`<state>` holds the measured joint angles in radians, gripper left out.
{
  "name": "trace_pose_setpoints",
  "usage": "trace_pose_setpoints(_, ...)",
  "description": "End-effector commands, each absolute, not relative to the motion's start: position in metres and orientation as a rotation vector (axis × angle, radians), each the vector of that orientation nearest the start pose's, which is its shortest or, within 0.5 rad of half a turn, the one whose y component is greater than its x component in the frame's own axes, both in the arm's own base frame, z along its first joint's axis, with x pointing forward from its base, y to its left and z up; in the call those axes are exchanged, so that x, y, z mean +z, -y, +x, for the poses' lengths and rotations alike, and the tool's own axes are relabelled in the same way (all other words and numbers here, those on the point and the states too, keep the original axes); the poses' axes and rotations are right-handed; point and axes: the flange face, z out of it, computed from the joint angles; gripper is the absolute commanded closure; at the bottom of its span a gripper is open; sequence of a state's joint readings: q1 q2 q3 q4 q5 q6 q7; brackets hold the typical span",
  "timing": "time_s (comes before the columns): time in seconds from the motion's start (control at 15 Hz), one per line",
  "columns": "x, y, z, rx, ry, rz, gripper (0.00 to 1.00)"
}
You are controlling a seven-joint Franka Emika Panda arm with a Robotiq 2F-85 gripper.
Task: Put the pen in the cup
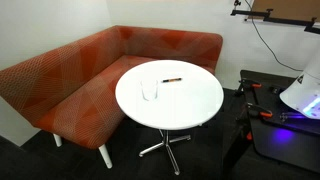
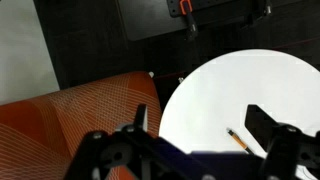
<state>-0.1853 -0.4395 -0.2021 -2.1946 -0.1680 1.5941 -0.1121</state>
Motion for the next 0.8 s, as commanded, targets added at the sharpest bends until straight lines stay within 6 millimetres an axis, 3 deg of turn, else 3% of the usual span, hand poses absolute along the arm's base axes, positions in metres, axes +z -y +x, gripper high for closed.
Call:
trace_pose_setpoints(0.0, 0.542, 0.179, 0.365, 0.290, -0.366, -3.146, 0.00)
trace_pose_setpoints(0.33, 0.542, 0.179, 0.369, 0.272, -0.370, -3.165, 0.00)
trace_pose_setpoints(0.73, 0.536, 0.175, 0.403, 0.085, -0.287, -3.269, 0.00)
